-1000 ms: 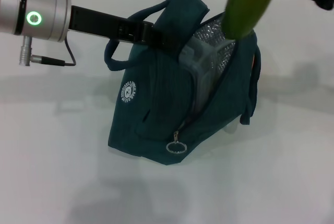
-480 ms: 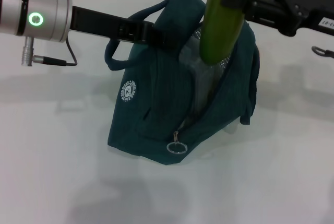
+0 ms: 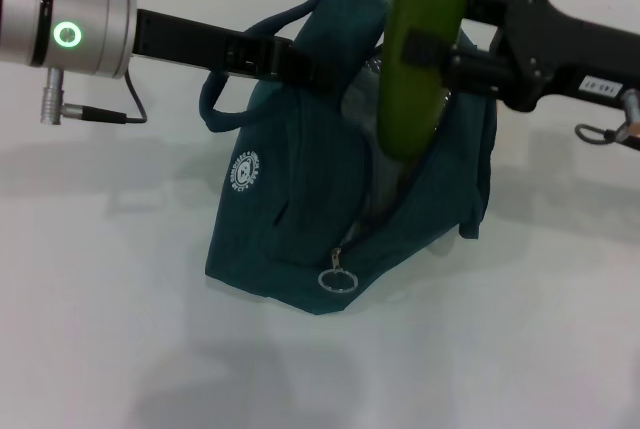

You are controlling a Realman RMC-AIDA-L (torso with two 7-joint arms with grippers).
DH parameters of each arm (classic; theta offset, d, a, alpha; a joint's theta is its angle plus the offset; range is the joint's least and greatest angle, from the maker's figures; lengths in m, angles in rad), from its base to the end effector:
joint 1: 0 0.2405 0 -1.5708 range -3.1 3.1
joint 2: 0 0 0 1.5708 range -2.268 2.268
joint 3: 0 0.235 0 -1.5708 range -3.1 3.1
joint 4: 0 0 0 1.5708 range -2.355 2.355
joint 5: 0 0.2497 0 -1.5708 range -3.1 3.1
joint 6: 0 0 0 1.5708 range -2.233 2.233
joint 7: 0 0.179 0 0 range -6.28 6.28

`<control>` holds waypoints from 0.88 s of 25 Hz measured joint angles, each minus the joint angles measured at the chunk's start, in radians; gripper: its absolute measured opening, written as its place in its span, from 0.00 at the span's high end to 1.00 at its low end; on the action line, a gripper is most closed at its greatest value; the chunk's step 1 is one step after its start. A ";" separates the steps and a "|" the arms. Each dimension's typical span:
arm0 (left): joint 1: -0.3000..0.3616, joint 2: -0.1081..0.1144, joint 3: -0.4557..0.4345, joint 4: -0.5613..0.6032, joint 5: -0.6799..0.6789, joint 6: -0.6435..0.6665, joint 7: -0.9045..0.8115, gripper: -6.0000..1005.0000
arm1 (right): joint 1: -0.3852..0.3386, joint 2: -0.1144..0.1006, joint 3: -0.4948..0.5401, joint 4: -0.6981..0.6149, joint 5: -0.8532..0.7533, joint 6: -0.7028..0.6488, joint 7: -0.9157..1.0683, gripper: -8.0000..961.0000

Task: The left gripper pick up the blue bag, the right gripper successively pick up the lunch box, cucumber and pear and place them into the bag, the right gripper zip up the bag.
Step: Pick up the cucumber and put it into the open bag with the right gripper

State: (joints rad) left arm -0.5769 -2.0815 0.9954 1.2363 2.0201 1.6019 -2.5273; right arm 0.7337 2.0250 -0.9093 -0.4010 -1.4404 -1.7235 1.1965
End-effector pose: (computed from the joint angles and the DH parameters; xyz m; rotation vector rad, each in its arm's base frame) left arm -0.1328 0.3963 0.0300 -2.6600 -1.3423 -0.5111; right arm 0.1348 0.3814 -0.0133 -2.7001 0.2189 1.3914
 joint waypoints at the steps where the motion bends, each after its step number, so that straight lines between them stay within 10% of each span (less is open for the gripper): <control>1: 0.000 0.000 0.000 0.000 0.000 0.000 0.000 0.93 | 0.000 0.000 -0.005 0.005 0.000 0.001 -0.004 0.33; 22: 0.000 0.000 0.000 0.000 0.000 -0.010 -0.001 0.93 | 0.005 -0.006 -0.051 0.008 0.003 0.045 -0.003 0.32</control>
State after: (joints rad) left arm -0.5767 -2.0815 0.9955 1.2363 2.0202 1.5922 -2.5280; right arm 0.7388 2.0190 -0.9603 -0.3928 -1.4372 -1.6781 1.1934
